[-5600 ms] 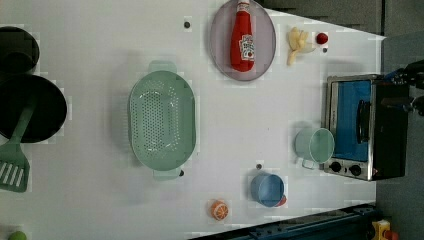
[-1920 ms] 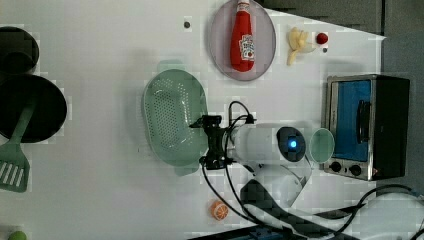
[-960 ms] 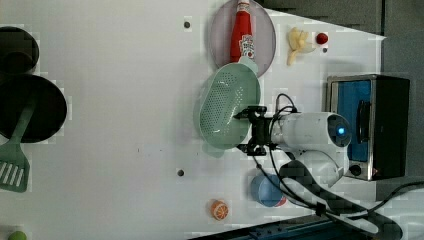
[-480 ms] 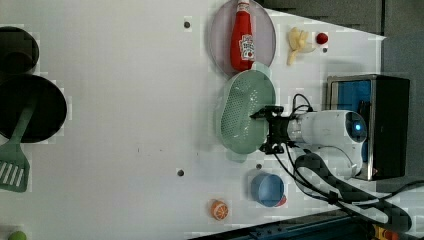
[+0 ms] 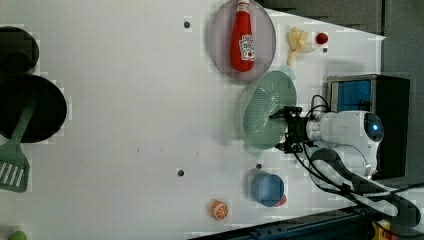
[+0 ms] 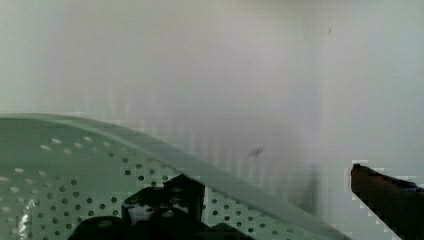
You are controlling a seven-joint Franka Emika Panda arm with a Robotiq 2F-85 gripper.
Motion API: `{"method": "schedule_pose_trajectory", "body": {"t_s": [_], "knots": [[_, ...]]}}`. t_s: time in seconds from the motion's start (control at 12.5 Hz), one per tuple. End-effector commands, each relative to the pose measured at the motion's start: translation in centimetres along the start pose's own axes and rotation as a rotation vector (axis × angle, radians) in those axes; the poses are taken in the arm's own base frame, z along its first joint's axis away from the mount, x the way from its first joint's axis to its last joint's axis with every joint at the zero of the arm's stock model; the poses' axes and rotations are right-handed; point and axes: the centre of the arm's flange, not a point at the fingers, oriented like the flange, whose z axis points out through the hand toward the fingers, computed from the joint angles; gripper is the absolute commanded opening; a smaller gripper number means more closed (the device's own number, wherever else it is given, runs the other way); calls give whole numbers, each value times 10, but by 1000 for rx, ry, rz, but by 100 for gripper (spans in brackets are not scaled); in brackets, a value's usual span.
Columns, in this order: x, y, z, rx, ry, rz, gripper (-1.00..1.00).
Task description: Drag strainer left to right.
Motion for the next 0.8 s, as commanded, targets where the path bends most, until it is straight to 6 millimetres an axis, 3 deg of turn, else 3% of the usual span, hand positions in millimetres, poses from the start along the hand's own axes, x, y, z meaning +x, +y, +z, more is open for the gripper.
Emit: {"method": "schedule_pose_trajectory", "body": {"t_s": [0.08,0.32,0.48,0.64,0.8], "knots": [[30,-7,-13,24,22,-91,100],[49,-5,-11,18,32,-63,100],[43,-6,-15,26,30,-76,100],[27,-10,-33,43,34,-177,100],[21,-12,-66,49,58,-289,100]]}}
